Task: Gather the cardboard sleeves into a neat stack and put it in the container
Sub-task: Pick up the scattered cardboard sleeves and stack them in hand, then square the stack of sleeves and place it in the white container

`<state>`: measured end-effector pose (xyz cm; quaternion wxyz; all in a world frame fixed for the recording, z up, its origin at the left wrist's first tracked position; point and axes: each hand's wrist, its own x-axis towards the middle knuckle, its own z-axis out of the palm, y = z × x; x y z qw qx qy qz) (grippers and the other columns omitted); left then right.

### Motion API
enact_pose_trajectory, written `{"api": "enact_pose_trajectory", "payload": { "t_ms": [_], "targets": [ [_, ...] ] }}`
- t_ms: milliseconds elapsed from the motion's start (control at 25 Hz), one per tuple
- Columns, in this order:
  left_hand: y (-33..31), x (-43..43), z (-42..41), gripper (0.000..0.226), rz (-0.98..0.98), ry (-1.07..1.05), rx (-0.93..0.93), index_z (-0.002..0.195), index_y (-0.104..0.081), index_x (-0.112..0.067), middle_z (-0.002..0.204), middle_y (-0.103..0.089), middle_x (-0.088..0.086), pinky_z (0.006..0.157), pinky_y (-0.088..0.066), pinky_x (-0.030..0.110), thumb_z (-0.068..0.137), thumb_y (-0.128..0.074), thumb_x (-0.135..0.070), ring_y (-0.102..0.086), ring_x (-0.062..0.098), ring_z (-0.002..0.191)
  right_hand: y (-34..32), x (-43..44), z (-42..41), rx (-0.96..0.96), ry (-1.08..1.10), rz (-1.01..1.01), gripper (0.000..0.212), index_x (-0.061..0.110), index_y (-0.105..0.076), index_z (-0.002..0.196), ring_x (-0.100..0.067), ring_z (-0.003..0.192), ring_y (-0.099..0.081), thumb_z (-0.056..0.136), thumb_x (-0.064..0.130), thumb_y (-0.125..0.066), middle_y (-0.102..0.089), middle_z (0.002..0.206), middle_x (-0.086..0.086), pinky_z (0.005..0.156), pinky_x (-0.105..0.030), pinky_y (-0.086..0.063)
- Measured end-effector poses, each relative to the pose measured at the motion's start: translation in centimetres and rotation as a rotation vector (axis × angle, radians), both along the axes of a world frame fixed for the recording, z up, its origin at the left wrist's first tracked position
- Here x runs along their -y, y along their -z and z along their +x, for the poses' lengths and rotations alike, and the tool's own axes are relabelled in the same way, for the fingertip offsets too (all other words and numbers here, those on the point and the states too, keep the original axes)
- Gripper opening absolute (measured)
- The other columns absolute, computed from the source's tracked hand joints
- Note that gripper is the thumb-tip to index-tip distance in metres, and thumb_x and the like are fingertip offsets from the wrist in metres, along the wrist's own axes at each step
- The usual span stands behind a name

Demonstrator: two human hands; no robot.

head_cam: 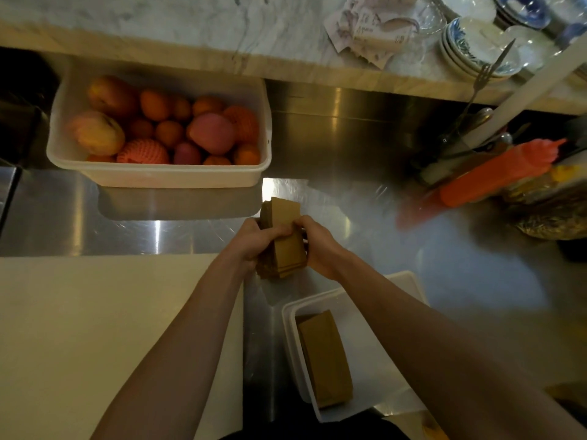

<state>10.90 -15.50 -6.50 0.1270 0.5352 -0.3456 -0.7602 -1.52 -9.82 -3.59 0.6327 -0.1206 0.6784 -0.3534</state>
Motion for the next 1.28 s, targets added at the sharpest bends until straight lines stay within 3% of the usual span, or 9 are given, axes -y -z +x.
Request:
{"api": "enact_pose_trajectory", "payload": {
  "t_ms": [120,240,360,600,760,880,1080,1200,1280],
  "targets": [
    [-1.3,0.0,0.4,0.062,-0.050,0.002,-0.041,0.128,-0.046,-0.013,0.113,-0.063,0.007,0.068,-0.055,0.032,0.077,-0.081,-0.022,-0.065,0.022,0.096,-0.5,-0.3,-1.2,-0.063,-0.103,-0.085,0.039,0.019,-0.043,0.134,-0.024,0.111,-0.056,0.099,0.036,-0.042,-0.054,0.125,-0.005,0.091,-0.039,-0.051],
    [-3.4,-0.2,-0.1,0.080,-0.077,0.012,-0.139,0.134,-0.044,-0.015,0.118,-0.061,0.003,0.080,-0.055,0.036,0.064,-0.081,-0.028,-0.062,0.020,0.103,-1.7,-1.2,-4.1,-0.145,-0.201,-0.171,0.062,0.018,-0.034,0.146,-0.025,0.122,-0.052,0.093,0.042,-0.056,-0.047,0.141,-0.006,0.099,-0.041,-0.049],
    [-6.0,-2.1,-2.4,0.064,-0.132,0.066,-0.223,0.131,-0.042,-0.020,0.114,-0.059,-0.002,0.080,-0.054,0.036,0.077,-0.075,-0.015,-0.061,0.019,0.102,-4.2,-3.7,-7.6,-0.137,-0.281,-0.238,0.059,0.017,-0.039,0.142,-0.023,0.122,-0.054,0.090,0.036,-0.061,-0.053,0.135,-0.002,0.100,-0.040,-0.048],
    [-7.9,-6.9,-8.5,0.073,-0.271,0.284,-0.237,0.138,-0.038,-0.022,0.124,-0.057,-0.002,0.079,-0.055,0.027,0.076,-0.074,-0.013,-0.060,0.015,0.109,-7.2,-9.8,-14.3,-0.268,-0.368,-0.399,0.063,0.025,-0.044,0.138,-0.014,0.114,-0.060,0.081,0.031,-0.070,-0.059,0.127,0.006,0.097,-0.034,-0.051],
    [-9.2,-10.5,-13.9,0.078,-0.455,0.438,-0.148,0.136,-0.033,-0.036,0.126,-0.053,-0.015,0.086,-0.053,0.023,0.072,-0.076,-0.025,-0.056,0.005,0.114,-7.4,-13.9,-20.4,-0.331,-0.464,-0.524,0.075,0.029,-0.032,0.146,-0.008,0.128,-0.049,0.081,0.030,-0.069,-0.049,0.141,0.008,0.100,-0.025,-0.045],
    [-9.5,-14.0,-18.4,0.080,-0.610,0.500,-0.049,0.137,-0.027,-0.041,0.131,-0.048,-0.017,0.092,-0.049,0.017,0.074,-0.074,-0.034,-0.053,0.003,0.117,-6.5,-17.2,-24.9,-0.372,-0.505,-0.569,0.077,0.037,-0.024,0.147,0.009,0.130,-0.038,0.086,0.023,-0.068,-0.040,0.143,0.023,0.104,-0.019,-0.038],
    [-8.0,-20.8,-25.2,0.092,-0.681,0.529,-0.023,0.148,-0.020,-0.033,0.128,-0.041,-0.034,0.098,-0.046,0.012,0.072,-0.071,-0.047,-0.050,-0.006,0.120,-4.2,-23.1,-30.9,-0.424,-0.538,-0.594,0.076,0.049,-0.017,0.140,0.021,0.130,-0.028,0.085,0.029,-0.065,-0.027,0.138,0.042,0.101,-0.003,-0.031],
    [-5.7,-23.8,-27.0,0.098,-0.641,0.532,0.013,0.152,-0.020,-0.028,0.123,-0.035,-0.053,0.105,-0.042,0.016,0.073,-0.072,-0.054,-0.048,-0.011,0.122,-2.4,-25.5,-32.6,-0.429,-0.573,-0.561,0.078,0.051,-0.015,0.139,0.020,0.129,-0.030,0.090,0.018,-0.065,-0.028,0.140,0.038,0.100,-0.004,-0.032],
    [-4.5,-25.2,-27.5,0.098,-0.623,0.547,0.040,0.154,-0.017,-0.021,0.122,-0.034,-0.053,0.107,-0.042,0.017,0.078,-0.075,-0.043,-0.047,-0.017,0.120,-1.1,-26.7,-32.8,-0.433,-0.606,-0.548,0.077,0.048,-0.016,0.141,0.016,0.130,-0.034,0.091,0.015,-0.064,-0.032,0.141,0.033,0.100,-0.006,-0.034]
  ]
}}
